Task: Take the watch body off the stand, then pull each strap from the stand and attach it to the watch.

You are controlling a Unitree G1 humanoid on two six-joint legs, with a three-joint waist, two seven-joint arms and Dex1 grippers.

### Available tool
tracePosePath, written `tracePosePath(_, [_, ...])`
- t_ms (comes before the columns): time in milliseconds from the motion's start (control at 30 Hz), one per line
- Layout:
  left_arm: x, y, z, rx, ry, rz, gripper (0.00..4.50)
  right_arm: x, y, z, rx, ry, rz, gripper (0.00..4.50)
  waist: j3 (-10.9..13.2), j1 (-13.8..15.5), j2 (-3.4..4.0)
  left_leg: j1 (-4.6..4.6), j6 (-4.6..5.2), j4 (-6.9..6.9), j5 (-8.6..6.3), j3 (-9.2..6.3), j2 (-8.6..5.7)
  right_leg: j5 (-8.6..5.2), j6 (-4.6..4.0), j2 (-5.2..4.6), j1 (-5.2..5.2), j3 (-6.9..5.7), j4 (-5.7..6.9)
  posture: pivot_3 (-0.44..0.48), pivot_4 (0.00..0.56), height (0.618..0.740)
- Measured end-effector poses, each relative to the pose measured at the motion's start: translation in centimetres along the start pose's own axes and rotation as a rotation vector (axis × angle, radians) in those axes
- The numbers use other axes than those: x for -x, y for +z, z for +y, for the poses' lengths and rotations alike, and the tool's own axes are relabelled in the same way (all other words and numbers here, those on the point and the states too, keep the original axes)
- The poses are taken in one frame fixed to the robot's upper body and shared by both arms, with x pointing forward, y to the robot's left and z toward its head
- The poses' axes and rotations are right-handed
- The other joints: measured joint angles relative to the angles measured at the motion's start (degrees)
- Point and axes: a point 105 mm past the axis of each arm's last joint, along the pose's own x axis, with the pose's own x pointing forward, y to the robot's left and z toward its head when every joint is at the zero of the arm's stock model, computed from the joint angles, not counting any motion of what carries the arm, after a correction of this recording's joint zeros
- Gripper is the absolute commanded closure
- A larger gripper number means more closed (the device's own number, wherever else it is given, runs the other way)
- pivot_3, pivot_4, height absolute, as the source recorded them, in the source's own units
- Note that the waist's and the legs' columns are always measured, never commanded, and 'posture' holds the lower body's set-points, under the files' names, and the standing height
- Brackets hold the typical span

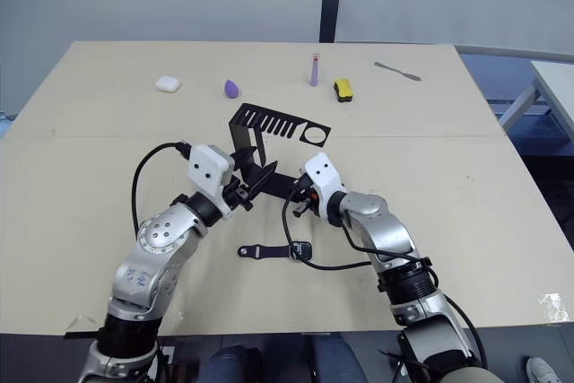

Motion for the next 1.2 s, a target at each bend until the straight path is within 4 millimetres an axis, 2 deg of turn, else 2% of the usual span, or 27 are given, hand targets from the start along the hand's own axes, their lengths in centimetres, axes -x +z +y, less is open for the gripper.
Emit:
tracePosePath(233, [-1.7, 0.0, 0.0, -0.008, 0.024, -0.024, 1.87, 0.0, 0.0, -0.1, -0.007, -0.002, 0.001, 4.5, 0.0, 0.11, 0.0, 0.01, 0.0, 0.02, 0.0, 0.02, 0.0, 0.0, 0.0, -0.01, 0.01, 0.0, 0.01, 0.0, 0.15, 0.74])
tracePosePath(333, [-2.5, -0.3, 0.0, 0.012, 0.033, -0.022, 2.72, 0.0, 0.0, -0.1, -0.008, -0.002, -0.001, 4.5, 0.0, 0.07, 0.0, 0.01, 0.0, 0.0, 0.0, 0.03, 0.01, 0.0, 0.0, 0.0, 0.0, 0.0, 0.02, 0.0, 0.15, 0.74])
tracePosePath(433, [-3.0, 0.1, -0.1, 0.033, 0.035, -0.058, 4.22, 0.0, 0.0, -0.1, -0.008, -0.004, -0.002, 4.5, 0.0, 0.09, 0.0, 0.01, 0.0, 0.01, 0.0, 0.04, 0.01, 0.0, 0.0, 0.0, -0.01, 0.01, 0.02, 0.0, 0.15, 0.74])
tracePosePath(467, [-3.0, 0.5, -0.1, 0.04, 0.042, -0.079, 4.46, 0.0, 0.0, -0.1, -0.009, -0.005, -0.002, 4.5, 0.0, 0.11, 0.0, 0.01, 0.0, 0.0, 0.0, 0.04, 0.01, 0.0, 0.0, 0.0, -0.01, 0.01, 0.02, 0.0, 0.15, 0.74])
tracePosePath(600, [-2.8, 1.1, -0.2, 0.042, 0.042, -0.119, 4.46, 0.1, 0.0, 0.0, -0.013, -0.01, -0.004, 4.5, 0.0, 0.1, 0.0, 0.01, -0.01, -0.01, 0.0, 0.04, 0.01, 0.0, 0.0, 0.0, -0.01, 0.01, 0.01, 0.0, 0.15, 0.74])
tracePosePath(1000, [0.5, 1.8, 0.7, -0.021, 0.06, -0.148, 4.46, 0.3, -0.2, 0.1, -0.02, -0.015, -0.002, 4.5, 0.0, 0.1, 0.0, 0.02, -0.01, -0.02, 0.01, 0.04, 0.02, 0.0, 0.0, 0.0, 0.01, 0.01, 0.0, 0.0, 0.15, 0.74])
tracePosePath(1200, [1.3, 2.0, -0.2, 0.063, -0.087, -0.125, 4.46, 0.6, -0.3, 0.2, -0.024, -0.016, -0.009, 4.5, 0.0, 0.07, 0.0, 0.01, -0.01, -0.05, 0.01, 0.04, 0.02, 0.0, 0.0, 0.0, 0.0, 0.01, -0.01, 0.0, 0.15, 0.74])
